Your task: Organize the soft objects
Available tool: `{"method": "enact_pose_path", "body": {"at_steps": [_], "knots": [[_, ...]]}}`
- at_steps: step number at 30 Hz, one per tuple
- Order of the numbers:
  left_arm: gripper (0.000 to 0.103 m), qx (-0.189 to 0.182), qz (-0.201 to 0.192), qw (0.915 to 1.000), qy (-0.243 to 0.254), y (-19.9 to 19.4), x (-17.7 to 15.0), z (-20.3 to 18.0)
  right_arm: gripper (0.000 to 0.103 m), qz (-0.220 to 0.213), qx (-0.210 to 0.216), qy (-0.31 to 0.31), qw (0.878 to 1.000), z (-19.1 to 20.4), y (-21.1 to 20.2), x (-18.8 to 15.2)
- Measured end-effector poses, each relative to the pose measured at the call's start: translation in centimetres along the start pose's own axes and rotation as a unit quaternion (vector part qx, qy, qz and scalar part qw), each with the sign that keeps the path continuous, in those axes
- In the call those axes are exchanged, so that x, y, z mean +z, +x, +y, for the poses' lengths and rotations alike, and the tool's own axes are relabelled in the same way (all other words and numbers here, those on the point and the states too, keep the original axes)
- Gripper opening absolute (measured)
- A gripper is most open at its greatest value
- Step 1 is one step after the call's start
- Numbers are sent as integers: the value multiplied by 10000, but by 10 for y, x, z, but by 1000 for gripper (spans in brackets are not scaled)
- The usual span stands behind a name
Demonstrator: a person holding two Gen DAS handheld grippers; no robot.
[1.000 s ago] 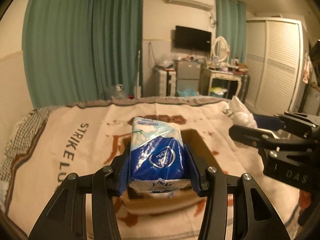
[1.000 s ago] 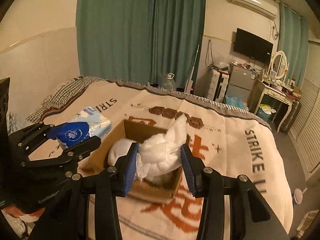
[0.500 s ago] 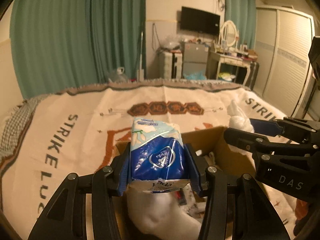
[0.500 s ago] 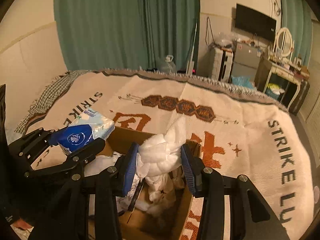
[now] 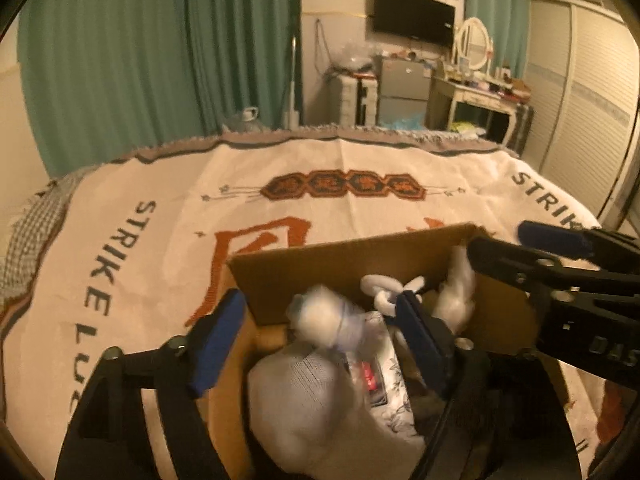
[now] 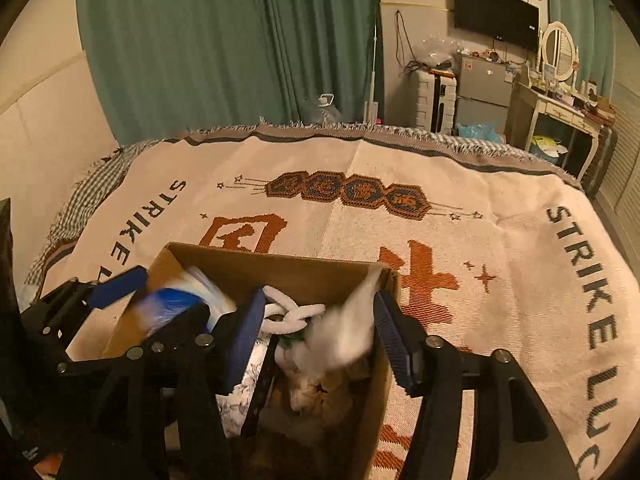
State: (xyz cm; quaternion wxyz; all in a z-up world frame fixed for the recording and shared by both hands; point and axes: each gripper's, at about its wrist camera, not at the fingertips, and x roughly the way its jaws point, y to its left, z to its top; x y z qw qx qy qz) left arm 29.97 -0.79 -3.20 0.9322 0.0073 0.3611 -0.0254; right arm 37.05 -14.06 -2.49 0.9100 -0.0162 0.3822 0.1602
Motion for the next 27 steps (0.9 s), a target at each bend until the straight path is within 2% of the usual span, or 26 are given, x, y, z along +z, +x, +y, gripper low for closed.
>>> {"method": "enact_pose_path", "body": {"at_steps": [6,12,13,15,18,20,23,27], "knots": [[79,214,-424,9988,154,-58,11,-4,63,-372,-184,-47,9991,6,-65,7],[80,284,-1346,9904,134,-166,30,-4,66,-1017,-305,-63,9943,18,-170,18],[81,304,-1523,9878,141,-185,32,-4,68,-1158,-318,-91,9927,21,-191,19],[93,323,-1873,9816,167,-223,33,-3,80,-1411,-332,-149,9893,27,-228,19],[94,427,-2398,9696,218,-277,26,-3,96,-1844,-446,-352,9812,41,-285,11],[94,524,-2589,9642,216,-299,22,-3,102,-2087,-479,-409,9760,49,-315,4],[94,636,-2865,9558,175,-329,9,-3,103,-2475,-474,-452,9667,58,-354,-11],[94,699,-3230,9437,140,-353,-17,-6,103,-2797,-464,-515,9576,67,-380,-38]]}}
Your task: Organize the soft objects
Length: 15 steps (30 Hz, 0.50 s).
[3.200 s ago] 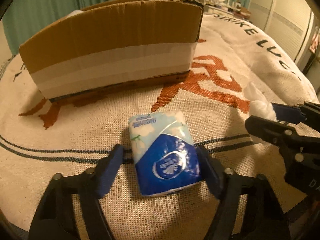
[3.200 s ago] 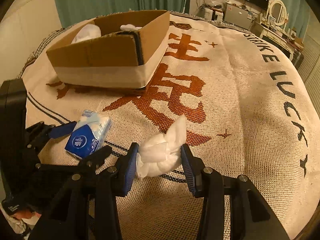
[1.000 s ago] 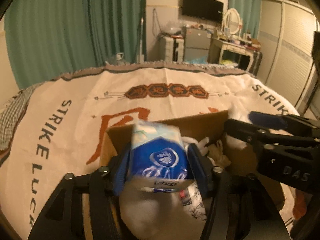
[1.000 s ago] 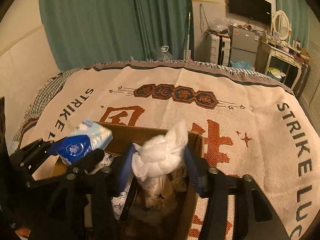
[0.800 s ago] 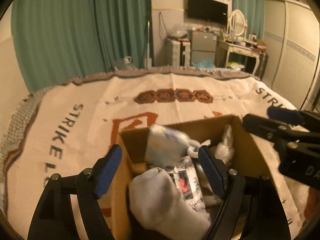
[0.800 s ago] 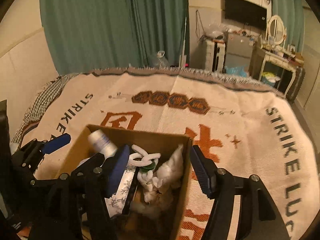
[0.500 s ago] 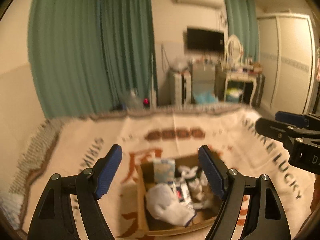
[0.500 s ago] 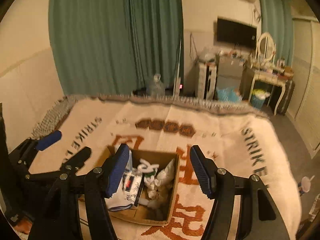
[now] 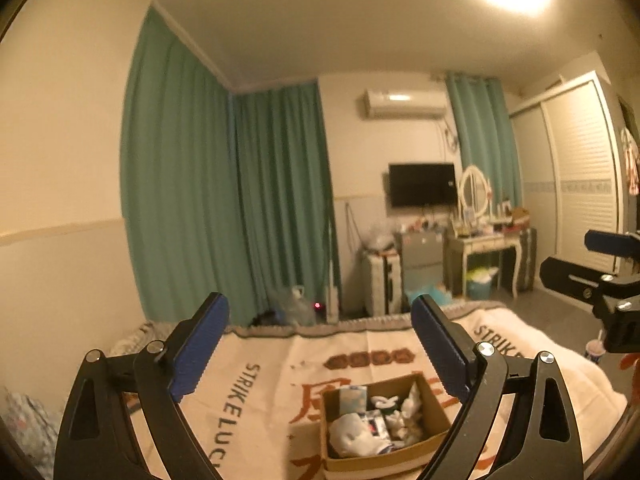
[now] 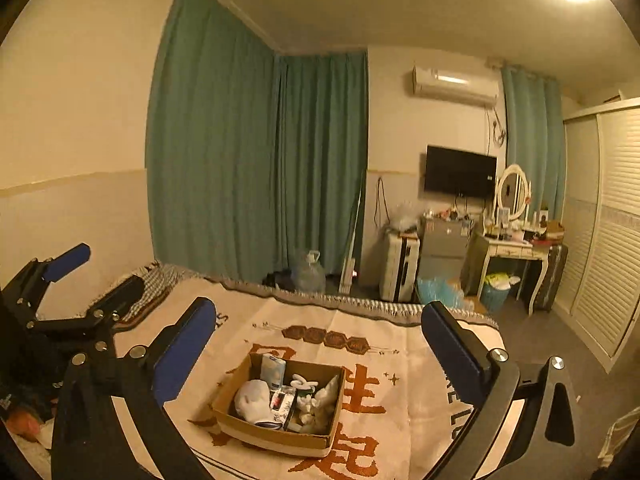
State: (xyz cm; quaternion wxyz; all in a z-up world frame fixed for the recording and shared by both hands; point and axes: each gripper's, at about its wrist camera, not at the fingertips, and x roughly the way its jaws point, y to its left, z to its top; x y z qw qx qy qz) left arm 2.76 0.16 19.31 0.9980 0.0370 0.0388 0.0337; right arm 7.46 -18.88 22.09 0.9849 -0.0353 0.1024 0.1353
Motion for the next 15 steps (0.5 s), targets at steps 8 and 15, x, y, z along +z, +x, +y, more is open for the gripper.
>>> {"method": "enact_pose_path", "body": {"at_steps": [8,15], "knots": [[94,176,138,9997,-88,-11,-69,0,103,-285,-597,-44,9978,14,-13,-70],[94,121,744,9970,-176,14,-114,4,103,214,-411,377,9982,2,29,-139]]}}
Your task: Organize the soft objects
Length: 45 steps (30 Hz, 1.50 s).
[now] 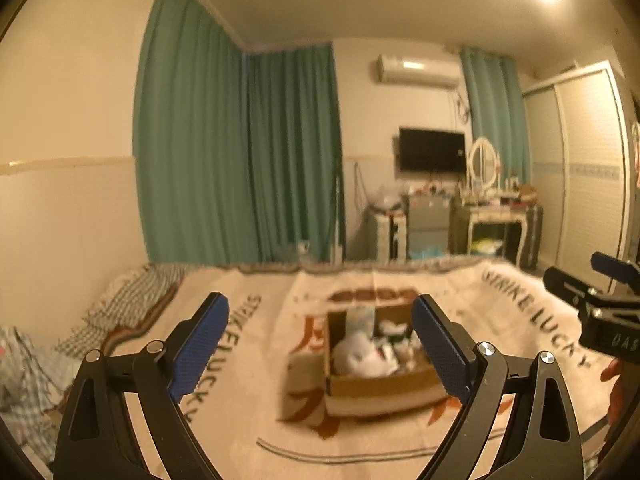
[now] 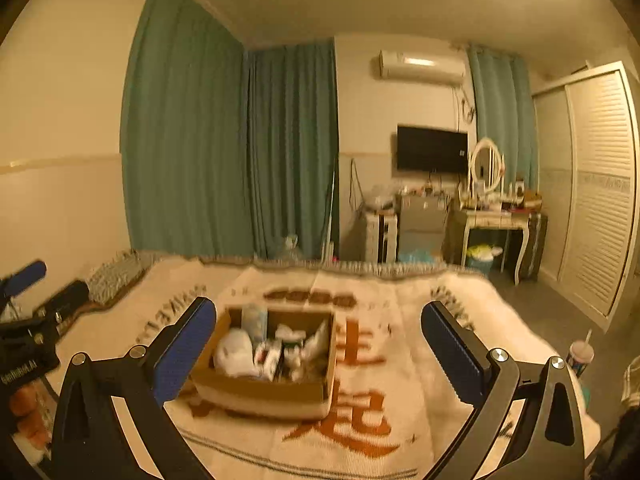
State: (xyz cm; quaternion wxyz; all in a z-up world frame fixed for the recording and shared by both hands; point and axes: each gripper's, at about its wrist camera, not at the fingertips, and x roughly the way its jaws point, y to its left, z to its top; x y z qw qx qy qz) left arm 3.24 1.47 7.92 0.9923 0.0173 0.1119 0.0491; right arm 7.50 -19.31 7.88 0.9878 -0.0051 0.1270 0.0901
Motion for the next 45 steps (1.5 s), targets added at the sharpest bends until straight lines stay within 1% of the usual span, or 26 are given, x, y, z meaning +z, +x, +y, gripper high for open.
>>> {"method": "enact_pose_path", "body": {"at_steps": [4,7,17,30,45], "knots": [[94,-58,86,9999,57,2,-8,-4,103,270,139,44,9995,0,19,-18],[94,-52,161,9998,102,3,-12,-7,103,282,123,31,9995,1,23,-20],[94,-238,356,9991,39,7,-18,-7,103,305,75,38,9995,1,21,-22],[94,-297,443,9986,-38,9,-20,-8,103,364,42,14,9993,-2,22,-23],[94,-293,433,9986,-2,8,-22,-8,103,420,-22,-28,9991,1,27,-25]]}}
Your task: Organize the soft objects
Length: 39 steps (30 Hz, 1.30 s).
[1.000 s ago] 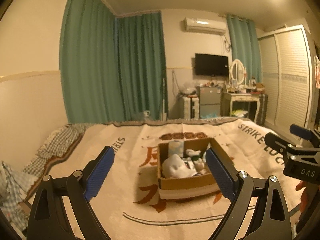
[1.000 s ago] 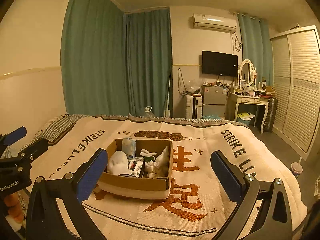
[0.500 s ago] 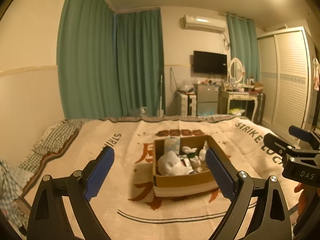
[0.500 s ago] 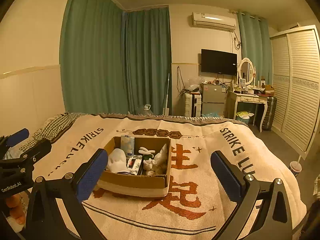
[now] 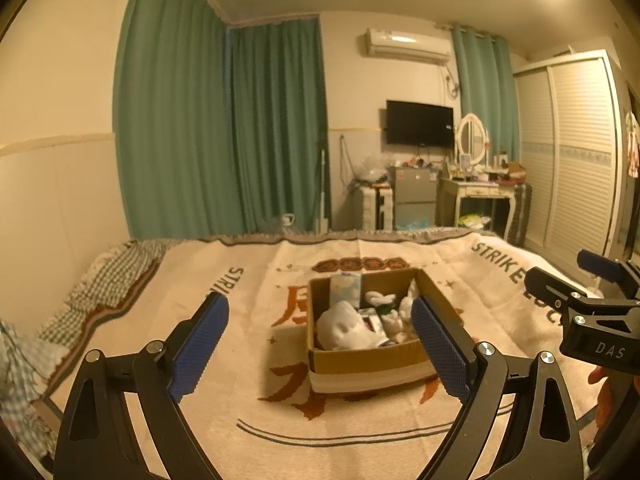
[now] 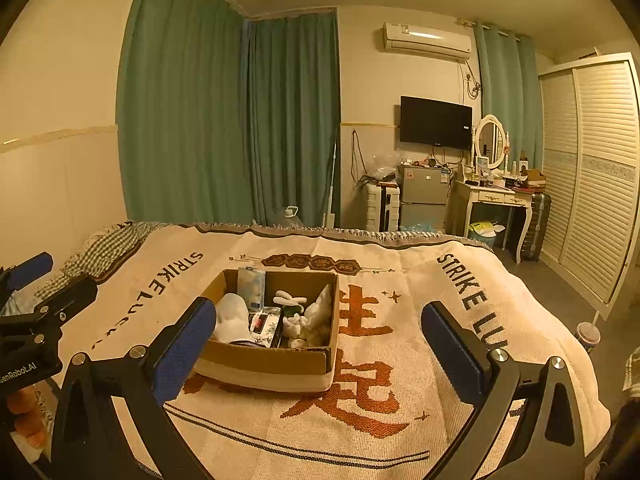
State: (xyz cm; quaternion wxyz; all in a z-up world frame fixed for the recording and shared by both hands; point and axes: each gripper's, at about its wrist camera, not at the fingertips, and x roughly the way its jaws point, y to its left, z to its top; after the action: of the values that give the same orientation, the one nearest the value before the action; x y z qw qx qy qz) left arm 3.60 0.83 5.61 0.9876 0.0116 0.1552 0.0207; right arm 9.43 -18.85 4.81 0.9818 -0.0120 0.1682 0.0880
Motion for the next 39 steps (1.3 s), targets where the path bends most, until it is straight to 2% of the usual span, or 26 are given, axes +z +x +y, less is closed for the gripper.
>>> {"method": "enact_pose_path", "body": {"at_steps": [39], "knots": [[94,-13,37,10000,22,1,-1,2,103,62,47,11,10000,4,5,-5]]}}
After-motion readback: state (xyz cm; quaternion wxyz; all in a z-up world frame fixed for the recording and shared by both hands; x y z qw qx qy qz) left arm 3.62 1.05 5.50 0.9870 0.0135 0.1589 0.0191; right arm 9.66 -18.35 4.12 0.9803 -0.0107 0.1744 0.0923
